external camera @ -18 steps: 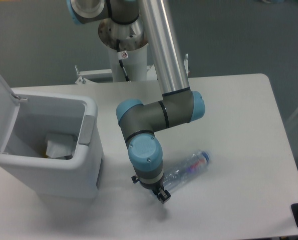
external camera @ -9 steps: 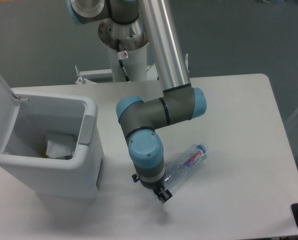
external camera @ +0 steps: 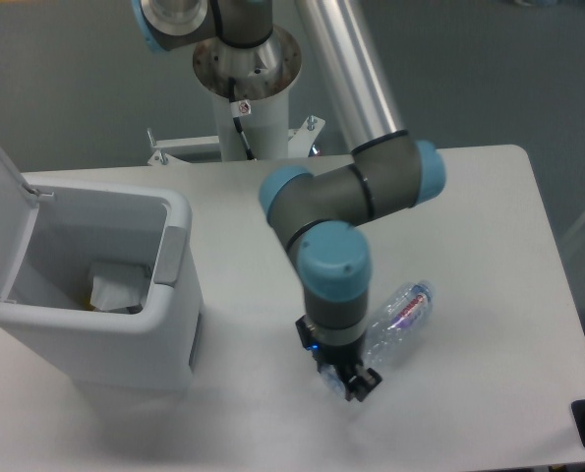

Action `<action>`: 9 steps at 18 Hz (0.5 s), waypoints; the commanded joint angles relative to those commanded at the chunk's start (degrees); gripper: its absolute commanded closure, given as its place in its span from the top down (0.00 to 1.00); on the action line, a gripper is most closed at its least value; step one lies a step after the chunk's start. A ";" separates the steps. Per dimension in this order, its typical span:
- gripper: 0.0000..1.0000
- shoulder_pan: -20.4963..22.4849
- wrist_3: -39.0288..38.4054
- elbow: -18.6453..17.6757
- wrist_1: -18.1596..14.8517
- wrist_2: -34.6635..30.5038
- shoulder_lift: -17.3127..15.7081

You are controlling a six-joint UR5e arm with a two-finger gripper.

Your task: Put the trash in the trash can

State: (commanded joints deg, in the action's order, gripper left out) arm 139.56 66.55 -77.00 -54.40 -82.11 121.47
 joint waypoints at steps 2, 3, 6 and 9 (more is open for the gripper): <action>0.41 0.97 -2.99 1.49 0.00 3.43 -0.71; 0.41 1.15 -4.48 2.28 0.00 5.45 -0.80; 0.41 2.02 -9.67 4.83 0.09 12.12 -1.06; 0.41 2.81 -14.85 7.21 0.17 18.89 -1.23</action>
State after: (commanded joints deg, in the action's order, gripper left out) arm 142.38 51.70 -69.79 -54.23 -63.22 120.24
